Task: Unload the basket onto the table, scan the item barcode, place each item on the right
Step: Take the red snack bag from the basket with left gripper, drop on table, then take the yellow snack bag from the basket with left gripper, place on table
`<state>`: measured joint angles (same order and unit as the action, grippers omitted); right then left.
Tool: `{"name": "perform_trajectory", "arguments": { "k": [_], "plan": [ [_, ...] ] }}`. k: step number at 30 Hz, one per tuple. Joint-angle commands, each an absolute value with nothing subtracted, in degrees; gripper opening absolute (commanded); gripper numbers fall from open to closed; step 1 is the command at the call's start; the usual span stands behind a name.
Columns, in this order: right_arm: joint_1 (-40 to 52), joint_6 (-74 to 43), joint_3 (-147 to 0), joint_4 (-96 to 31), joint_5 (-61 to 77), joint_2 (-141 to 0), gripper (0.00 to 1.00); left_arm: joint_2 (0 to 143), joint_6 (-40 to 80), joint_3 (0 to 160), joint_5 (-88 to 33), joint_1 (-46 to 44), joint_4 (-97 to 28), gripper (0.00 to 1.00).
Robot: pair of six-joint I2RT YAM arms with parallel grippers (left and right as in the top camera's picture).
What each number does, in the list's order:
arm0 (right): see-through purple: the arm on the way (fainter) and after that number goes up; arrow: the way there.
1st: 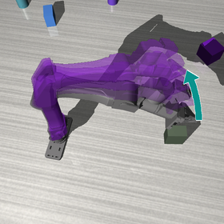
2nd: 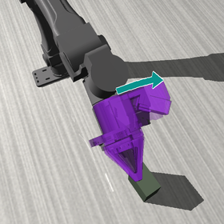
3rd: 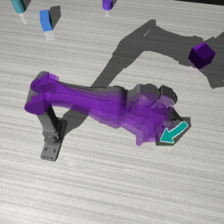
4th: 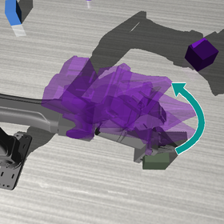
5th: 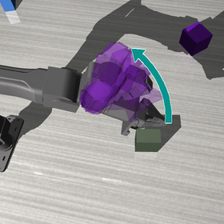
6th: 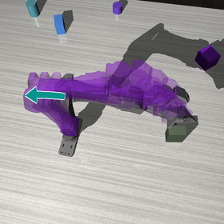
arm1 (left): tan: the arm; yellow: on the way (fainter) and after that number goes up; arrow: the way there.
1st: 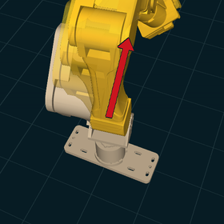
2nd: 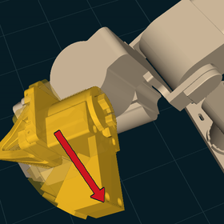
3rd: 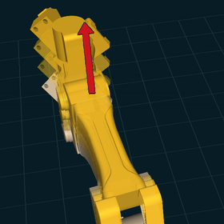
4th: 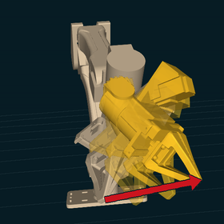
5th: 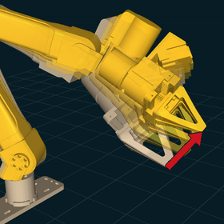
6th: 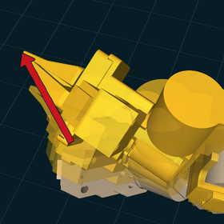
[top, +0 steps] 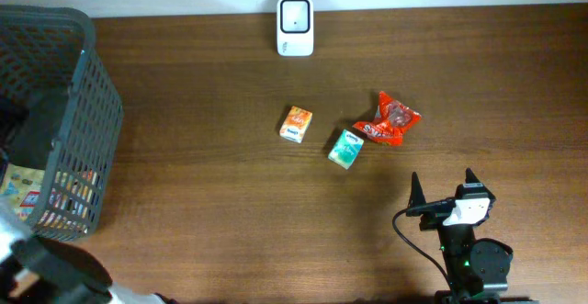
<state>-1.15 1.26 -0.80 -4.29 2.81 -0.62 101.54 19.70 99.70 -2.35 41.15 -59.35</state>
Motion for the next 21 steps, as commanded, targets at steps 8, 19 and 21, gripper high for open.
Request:
{"name": "perform_trajectory", "arguments": {
  "k": [8,19,21],
  "plan": [
    [-1.5,0.6,-0.3,-4.3,2.7,-0.2,0.99,122.0,27.8,99.2,14.4,37.5,-69.2,0.99],
    [-1.5,0.6,-0.3,-4.3,2.7,-0.2,0.99,123.8,32.8,90.1,21.9,37.6,-66.0,0.66],
    [-1.5,0.6,-0.3,-4.4,2.7,-0.2,0.99,123.8,32.8,90.7,21.9,37.6,-64.7,0.19]
  ]
}}
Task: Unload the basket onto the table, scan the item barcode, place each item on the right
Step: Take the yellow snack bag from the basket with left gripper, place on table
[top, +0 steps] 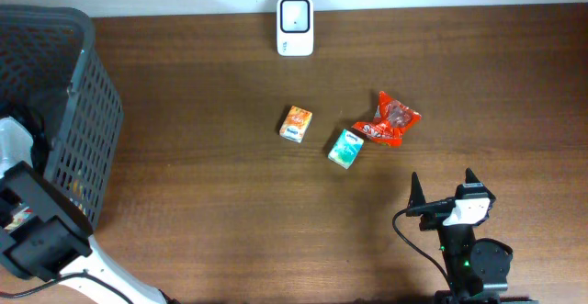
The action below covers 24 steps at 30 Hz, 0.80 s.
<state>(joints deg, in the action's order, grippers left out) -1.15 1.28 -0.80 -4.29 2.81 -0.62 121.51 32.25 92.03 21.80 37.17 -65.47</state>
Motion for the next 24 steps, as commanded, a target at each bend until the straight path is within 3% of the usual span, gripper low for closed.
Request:
{"name": "perform_trajectory", "arguments": {
  "k": [1,7,11,16,20,24],
  "plan": [
    [-1.5,0.6,-0.3,-4.3,2.7,-0.2,0.99,123.8,32.8,91.9,21.9,37.6,-64.3,0.00],
    [-1.5,0.6,-0.3,-4.3,2.7,-0.2,0.99,123.7,32.7,115.0,15.3,37.6,-71.7,0.00],
    [-1.5,0.6,-0.3,-4.3,2.7,-0.2,0.99,123.7,28.7,143.7,-2.2,37.1,-80.9,0.00],
    [-1.5,0.6,-0.3,-4.4,2.7,-0.2,0.98,123.7,25.8,166.7,-21.9,31.1,-87.5,0.00],
    [-1.5,0.6,-0.3,-4.4,2.7,-0.2,0.98,123.7,22.5,180.0,-23.1,23.0,-89.5,0.00],
    [-1.5,0.6,-0.3,-4.4,2.7,-0.2,0.99,121.0,21.5,179.8,-23.2,18.1,-90.0,0.00]
  ]
}}
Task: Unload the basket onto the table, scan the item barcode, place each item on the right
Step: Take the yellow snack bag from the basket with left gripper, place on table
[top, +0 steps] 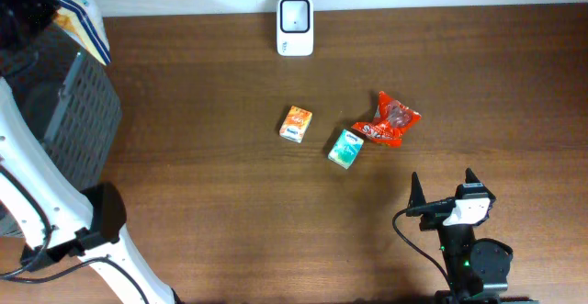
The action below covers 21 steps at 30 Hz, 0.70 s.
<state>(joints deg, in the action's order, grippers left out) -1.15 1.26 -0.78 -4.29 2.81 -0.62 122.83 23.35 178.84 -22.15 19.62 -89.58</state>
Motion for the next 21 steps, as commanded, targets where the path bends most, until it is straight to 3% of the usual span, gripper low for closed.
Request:
{"name": "perform_trajectory", "arguments": {
  "k": [1,10,11,12,16,20,21],
  "plan": [
    [-1.5,0.6,-0.3,-4.3,2.7,-0.2,0.98,121.0,17.6,179.8,-23.4,16.5,-90.3,0.00],
    [-1.5,0.6,-0.3,-4.3,2.7,-0.2,0.99,121.0,10.7,170.2,-23.1,-2.0,-91.8,0.00],
    [-1.5,0.6,-0.3,-4.4,2.7,-0.2,0.98,121.0,10.5,164.8,-20.6,-5.2,-91.8,0.00],
    [-1.5,0.6,-0.3,-4.4,2.7,-0.2,0.98,121.0,10.5,156.4,-9.8,-9.1,-92.2,0.00],
    [-1.5,0.6,-0.3,-4.3,2.7,-0.2,0.99,121.0,10.6,133.1,3.7,-15.5,-87.4,0.00],
    [-1.5,0.6,-0.3,-4.3,2.7,-0.2,0.98,121.0,10.6,111.3,6.5,-16.6,-72.3,0.01],
    [-1.5,0.6,-0.3,-4.4,2.7,-0.2,0.99,121.0,10.6,108.8,6.5,-16.6,-69.9,0.31]
  ]
}}
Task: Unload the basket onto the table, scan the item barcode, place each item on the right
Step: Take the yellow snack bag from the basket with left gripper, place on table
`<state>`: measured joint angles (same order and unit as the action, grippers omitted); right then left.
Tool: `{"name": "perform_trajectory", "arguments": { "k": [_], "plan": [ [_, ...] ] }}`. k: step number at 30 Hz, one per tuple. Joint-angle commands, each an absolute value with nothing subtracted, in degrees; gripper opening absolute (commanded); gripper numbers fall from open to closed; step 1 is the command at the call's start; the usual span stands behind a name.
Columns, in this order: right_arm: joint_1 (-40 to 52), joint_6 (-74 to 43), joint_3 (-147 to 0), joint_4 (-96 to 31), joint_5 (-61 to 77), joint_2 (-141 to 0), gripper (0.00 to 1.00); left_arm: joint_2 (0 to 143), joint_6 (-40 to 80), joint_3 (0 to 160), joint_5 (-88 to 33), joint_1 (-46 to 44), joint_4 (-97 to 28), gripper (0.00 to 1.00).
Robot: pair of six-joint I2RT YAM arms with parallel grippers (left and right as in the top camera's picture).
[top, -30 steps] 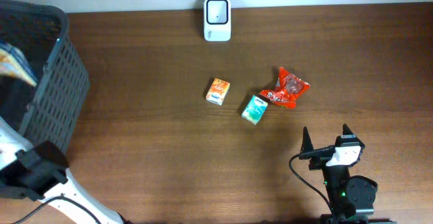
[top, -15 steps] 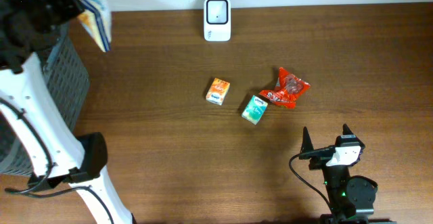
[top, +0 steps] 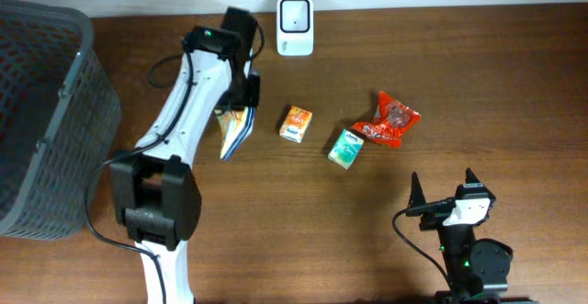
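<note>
In the overhead view my left gripper is shut on a flat snack packet with a white, blue and orange edge. The packet hangs tilted over the table, just left of a small orange box. The white barcode scanner stands at the table's far edge, up and to the right of the packet. My right gripper rests open near the front right, with nothing between its fingers.
A dark mesh basket fills the left side. A green box and a red snack bag lie right of the orange box. The left arm stretches across the table from the front left.
My left gripper was high over the basket's far corner with the packet. It is now over the table, left of the orange box and near the scanner. The right arm has not moved.
My left arm was first down at the basket's near side, then reaching inside it. Then it held a packet above the basket's far corner. Now the packet hangs over the table below the scanner. The three items on the table and the right gripper stayed put.
</note>
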<state>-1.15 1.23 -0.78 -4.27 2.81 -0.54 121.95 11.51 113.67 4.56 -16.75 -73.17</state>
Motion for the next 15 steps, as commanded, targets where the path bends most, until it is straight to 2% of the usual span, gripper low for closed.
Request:
{"name": "perform_trajectory", "arguments": {
  "k": [1,2,3,4,5,6,8,11,12,15],
  "plan": [
    [-1.5,0.6,-0.3,-4.3,2.7,-0.2,0.98,121.0,10.6,108.4,6.5,-16.6,-68.9,0.59],
    [-1.5,0.6,-0.3,-4.3,2.7,-0.2,0.99,120.9,10.6,109.5,6.5,-16.6,-69.0,0.86],
    [-1.5,0.6,-0.3,-4.3,2.7,-0.2,0.98,120.9,10.6,110.8,6.5,-16.6,-69.3,0.89],
    [-1.5,0.6,-0.3,-4.4,2.7,-0.2,0.98,120.8,10.6,113.9,6.5,-16.5,-70.7,0.99],
    [-1.5,0.6,-0.3,-4.3,2.7,-0.2,0.99,120.8,10.6,118.3,7.1,-16.3,-73.0,0.99],
    [-1.5,0.6,-0.3,-4.4,2.7,-0.2,0.98,120.8,10.6,125.0,11.0,-15.4,-76.9,0.93],
    [-1.5,0.6,-0.3,-4.3,2.7,-0.2,0.98,120.8,10.6,136.6,20.8,-12.4,-86.8,0.50],
    [-1.5,0.6,-0.3,-4.3,2.7,-0.2,0.98,120.8,10.6,142.4,24.1,-6.7,-92.4,0.03],
    [-1.5,0.6,-0.3,-4.4,2.7,-0.2,0.99,120.8,10.6,142.4,26.6,-3.8,-94.0,0.00],
    [-1.5,0.6,-0.3,-4.3,2.7,-0.2,0.98,120.9,11.3,142.4,27.3,2.9,-93.3,0.00]
  ]
}}
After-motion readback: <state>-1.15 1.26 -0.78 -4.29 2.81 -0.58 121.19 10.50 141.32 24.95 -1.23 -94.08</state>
